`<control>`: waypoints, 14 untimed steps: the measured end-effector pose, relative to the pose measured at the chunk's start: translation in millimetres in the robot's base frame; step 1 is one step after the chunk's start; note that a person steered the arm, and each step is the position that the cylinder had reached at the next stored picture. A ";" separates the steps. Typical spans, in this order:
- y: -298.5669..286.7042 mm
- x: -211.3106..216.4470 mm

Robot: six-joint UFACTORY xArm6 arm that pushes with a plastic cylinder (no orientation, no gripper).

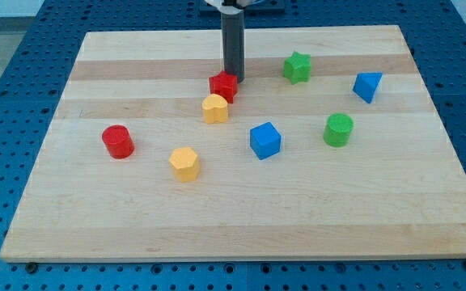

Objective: Push the green star into red star

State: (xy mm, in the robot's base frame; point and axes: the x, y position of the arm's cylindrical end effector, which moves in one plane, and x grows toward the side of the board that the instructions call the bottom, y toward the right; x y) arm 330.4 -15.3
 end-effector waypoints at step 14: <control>167.2 45.4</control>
State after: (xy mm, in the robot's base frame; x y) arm 375.8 151.9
